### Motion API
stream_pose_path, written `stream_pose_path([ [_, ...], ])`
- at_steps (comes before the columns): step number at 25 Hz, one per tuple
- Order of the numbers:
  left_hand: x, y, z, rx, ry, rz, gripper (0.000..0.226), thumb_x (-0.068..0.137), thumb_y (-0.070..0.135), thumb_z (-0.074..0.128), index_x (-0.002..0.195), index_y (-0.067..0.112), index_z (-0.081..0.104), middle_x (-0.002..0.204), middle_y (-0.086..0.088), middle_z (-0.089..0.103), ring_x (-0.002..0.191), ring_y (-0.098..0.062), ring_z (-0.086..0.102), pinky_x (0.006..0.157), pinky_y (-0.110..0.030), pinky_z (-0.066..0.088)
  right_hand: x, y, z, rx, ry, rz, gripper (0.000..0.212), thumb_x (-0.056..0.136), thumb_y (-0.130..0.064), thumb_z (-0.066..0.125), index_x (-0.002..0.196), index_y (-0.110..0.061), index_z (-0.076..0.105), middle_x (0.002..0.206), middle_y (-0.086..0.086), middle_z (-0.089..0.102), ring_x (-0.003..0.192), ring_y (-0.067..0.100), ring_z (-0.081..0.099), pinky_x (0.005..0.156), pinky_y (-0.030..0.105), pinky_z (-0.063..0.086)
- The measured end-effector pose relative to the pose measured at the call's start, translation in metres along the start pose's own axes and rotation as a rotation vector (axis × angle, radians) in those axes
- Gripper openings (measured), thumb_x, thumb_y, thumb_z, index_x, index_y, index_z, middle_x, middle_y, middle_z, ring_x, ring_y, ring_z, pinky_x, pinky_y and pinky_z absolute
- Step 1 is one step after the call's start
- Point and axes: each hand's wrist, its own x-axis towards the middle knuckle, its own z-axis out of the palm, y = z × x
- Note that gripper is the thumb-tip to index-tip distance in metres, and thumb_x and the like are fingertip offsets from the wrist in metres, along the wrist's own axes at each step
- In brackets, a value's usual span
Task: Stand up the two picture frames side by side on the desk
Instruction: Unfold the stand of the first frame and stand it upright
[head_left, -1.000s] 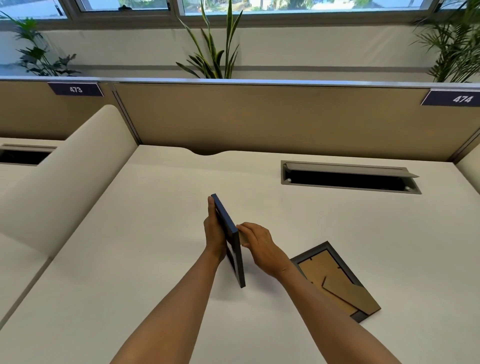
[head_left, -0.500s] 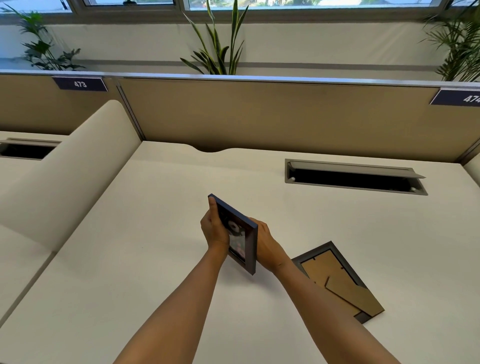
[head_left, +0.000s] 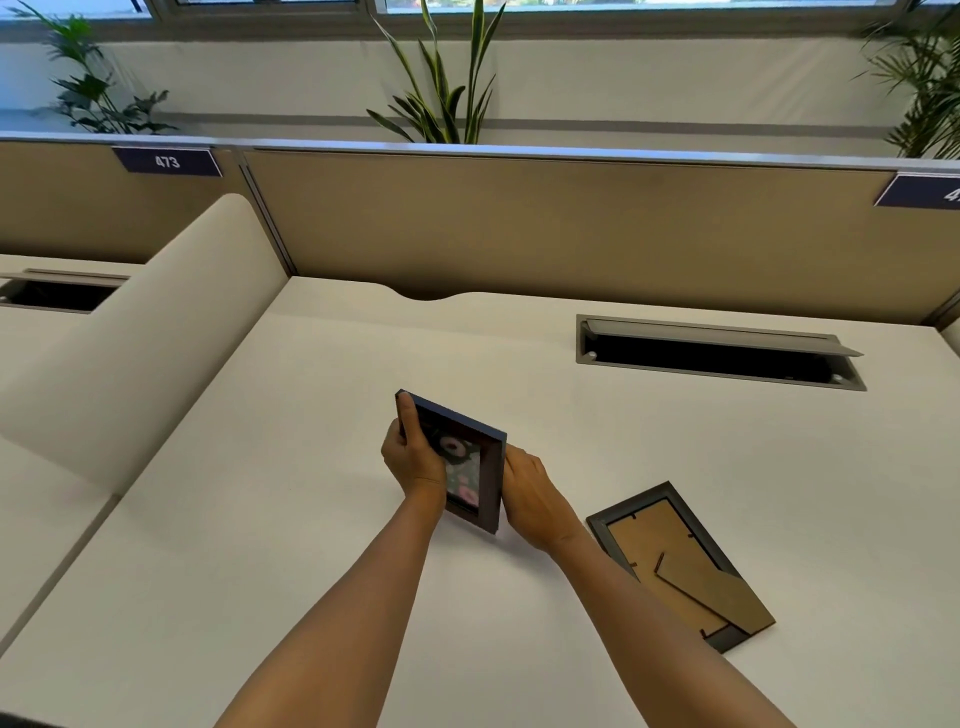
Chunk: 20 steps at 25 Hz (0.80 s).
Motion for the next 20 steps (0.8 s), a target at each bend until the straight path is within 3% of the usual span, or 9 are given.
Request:
stream_pose_path([
  [2,0.006,0.001,-0.006,0.013,0.042,0.004,0.068,0.072,0.081,0.053,0.068,0.014,0.056,0.068,0.004,0.058,0.066,-0.011,0.055,0.064,-0.026,0.047,-0.007,0.006,-0.001,-0.019,-0.048,0.016,0.047,0.096,-0.004,0.05,0.141,-0.008,0.038,0.139,0.012,0.05,0.124,0.026,0.047,0.103,0.039,0.044],
  [7,0.011,0.0,-0.013,0.023,0.099,-0.07,0.07,0.068,0.083,0.054,0.076,0.013,0.061,0.077,0.001,0.061,0.074,-0.018,0.056,0.075,-0.035,0.05,-0.018,-0.001,-0.005,-0.096,-0.103,0.075,0.045,0.097,-0.006,0.049,0.141,-0.009,0.04,0.138,0.01,0.05,0.122,0.028,0.052,0.098,0.038,0.046],
  [11,0.014,0.002,-0.015,0.029,0.07,-0.115,0.073,0.067,0.083,0.052,0.085,0.013,0.064,0.084,0.001,0.065,0.077,-0.017,0.061,0.068,-0.029,0.05,-0.027,0.001,-0.009,-0.072,-0.093,0.116,0.042,0.094,0.0,0.047,0.135,-0.008,0.047,0.136,0.01,0.051,0.119,0.027,0.053,0.098,0.037,0.046],
  [14,0.017,0.003,-0.016,0.034,0.098,-0.126,0.066,0.077,0.077,0.054,0.087,0.012,0.061,0.083,0.003,0.064,0.076,-0.016,0.061,0.062,-0.027,0.048,-0.035,0.004,-0.013,-0.048,-0.081,0.127,0.042,0.093,0.003,0.047,0.134,-0.007,0.05,0.138,0.01,0.051,0.123,0.027,0.051,0.101,0.038,0.044],
  [20,0.015,0.006,-0.013,0.001,0.201,-0.162,0.064,0.078,0.076,0.057,0.085,0.012,0.057,0.079,0.004,0.06,0.074,-0.016,0.057,0.067,-0.03,0.048,-0.049,0.007,-0.024,-0.036,-0.047,0.195,0.043,0.094,0.0,0.048,0.136,-0.009,0.048,0.14,0.008,0.05,0.125,0.025,0.05,0.104,0.037,0.042],
])
